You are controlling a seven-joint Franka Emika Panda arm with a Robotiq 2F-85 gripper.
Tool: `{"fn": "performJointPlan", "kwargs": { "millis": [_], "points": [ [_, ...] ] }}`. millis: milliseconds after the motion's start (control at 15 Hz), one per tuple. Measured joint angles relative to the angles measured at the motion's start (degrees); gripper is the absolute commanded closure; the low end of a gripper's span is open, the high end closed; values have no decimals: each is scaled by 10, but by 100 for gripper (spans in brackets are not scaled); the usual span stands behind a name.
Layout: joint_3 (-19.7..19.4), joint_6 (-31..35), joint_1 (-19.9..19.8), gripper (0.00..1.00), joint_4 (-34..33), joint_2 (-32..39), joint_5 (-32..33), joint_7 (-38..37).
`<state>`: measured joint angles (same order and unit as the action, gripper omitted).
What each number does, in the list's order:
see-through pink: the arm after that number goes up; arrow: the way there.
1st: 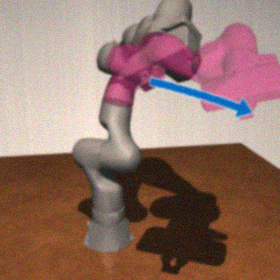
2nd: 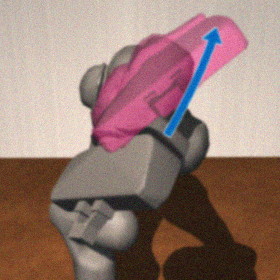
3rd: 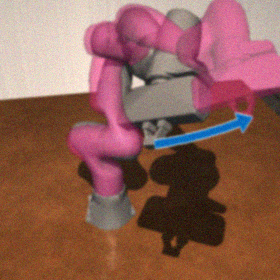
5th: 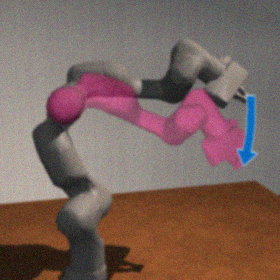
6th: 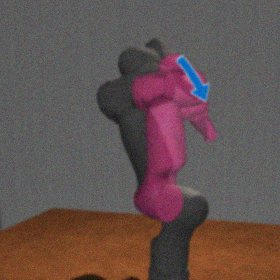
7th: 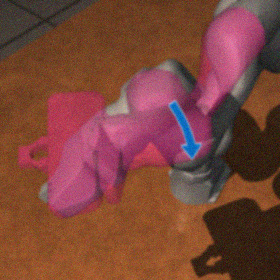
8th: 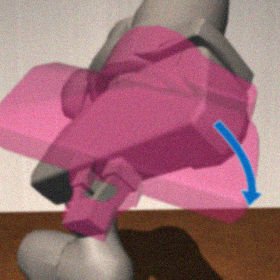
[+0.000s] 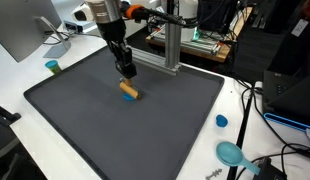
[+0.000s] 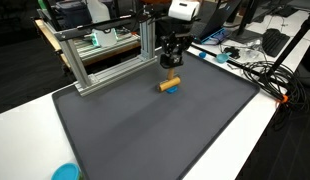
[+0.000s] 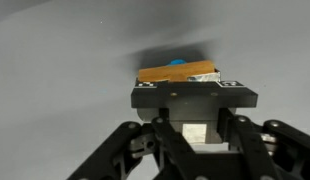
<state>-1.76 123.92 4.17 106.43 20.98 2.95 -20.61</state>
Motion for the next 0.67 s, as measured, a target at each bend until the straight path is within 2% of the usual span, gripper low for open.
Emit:
{"fn": "performJointPlan", "kwargs": {
  "millis": [667],
  "points": [
    [-4, -10, -11, 78, -3, 3, -27, 0]
  ]
}}
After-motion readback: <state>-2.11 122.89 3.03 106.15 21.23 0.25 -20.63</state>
